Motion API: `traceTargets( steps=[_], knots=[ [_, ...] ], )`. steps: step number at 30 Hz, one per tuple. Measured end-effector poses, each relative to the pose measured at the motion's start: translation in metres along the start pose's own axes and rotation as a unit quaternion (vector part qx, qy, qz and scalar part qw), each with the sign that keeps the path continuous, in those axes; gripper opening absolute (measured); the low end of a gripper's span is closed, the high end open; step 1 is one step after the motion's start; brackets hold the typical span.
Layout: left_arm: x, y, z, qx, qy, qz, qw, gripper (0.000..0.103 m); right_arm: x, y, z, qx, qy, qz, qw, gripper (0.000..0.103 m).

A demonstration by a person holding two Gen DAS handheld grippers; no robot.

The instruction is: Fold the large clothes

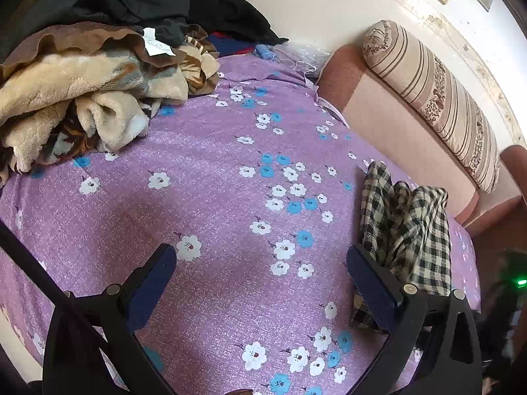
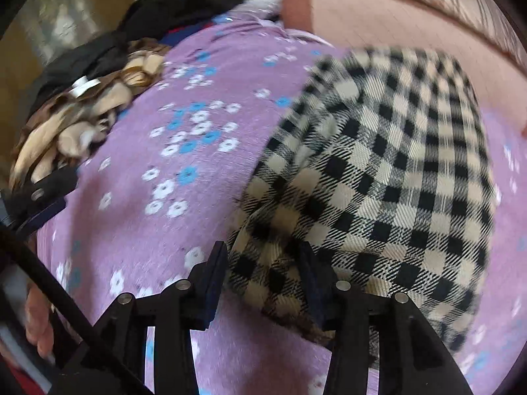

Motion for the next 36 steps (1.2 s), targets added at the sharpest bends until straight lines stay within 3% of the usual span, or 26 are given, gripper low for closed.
traceTargets(
  steps=[4,6,9,13,17,18,20,22,25,27,28,29,30,32,36],
  knots=[
    [0.000,0.006,0.000,-0.008,0.003,0.005,0.9999,0.102,0.009,0.017,-0.037,-0.010,0.045,0.014,0.999,0.056],
    [-0.001,0.014,0.000,-0.023,0.001,0.010,0.9997,0.102,0.011,0.036,-0.053,-0.040,0.066,0.032,0.997,0.065],
    [-0.006,0.039,-0.002,-0.084,-0.017,0.025,0.9960,0.102,0.007,0.069,-0.066,-0.076,0.077,0.071,0.992,0.066],
    [-0.021,0.074,0.000,-0.122,-0.045,0.069,0.9890,0.102,-0.004,0.102,-0.078,-0.053,0.092,0.135,0.985,0.066],
    [-0.038,0.113,0.018,-0.138,-0.076,0.097,0.9827,0.102,0.015,0.106,-0.077,-0.033,0.092,0.127,0.987,0.066],
    [-0.044,0.123,0.024,-0.141,-0.086,0.106,0.9805,0.098,0.027,0.102,-0.073,-0.025,0.086,0.116,0.989,0.068],
    [-0.060,0.142,0.041,-0.136,-0.110,0.139,0.9749,0.074,0.048,0.095,-0.059,-0.010,0.059,0.100,0.993,0.073],
    [-0.076,0.153,0.057,-0.123,-0.129,0.161,0.9707,0.066,0.068,0.090,-0.037,0.000,0.020,0.088,0.996,0.073],
    [-0.092,0.159,0.079,-0.110,-0.150,0.169,0.9680,0.061,0.090,0.094,-0.008,-0.017,-0.024,0.085,0.996,0.075],
    [-0.099,0.159,0.089,-0.108,-0.163,0.166,0.9665,0.043,0.097,0.099,0.013,-0.021,-0.062,0.088,0.994,0.077],
    [-0.100,0.158,0.093,-0.109,-0.172,0.158,0.9661,0.027,0.097,0.103,0.023,-0.031,-0.082,0.089,0.992,0.077],
    [-0.100,0.157,0.094,-0.118,-0.180,0.147,0.9654,0.018,0.094,0.107,0.035,-0.055,-0.105,0.085,0.989,0.072],
    [-0.099,0.158,0.093,-0.130,-0.184,0.138,0.9646,0.013,0.090,0.108,0.039,-0.073,-0.114,0.078,0.988,0.047],
    [-0.094,0.158,0.086,-0.137,-0.180,0.130,0.9652,0.009,0.087,0.104,0.043,-0.088,-0.108,0.063,0.988,0.015],
    [-0.074,0.156,0.057,-0.154,-0.154,0.114,0.9693,0.008,0.101,0.080,0.016,-0.105,-0.052,0.023,0.993,0.012]
  ],
)
Point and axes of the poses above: each gripper's, at about its wrist camera, not at the fingertips, and z roughly the way its jaws point, y to its right, x to its top, the point moved 6 cm from there along z, roughly the way its jaws point, and after that the axes turned 7 degrees about -z, right-handed, at the moved point
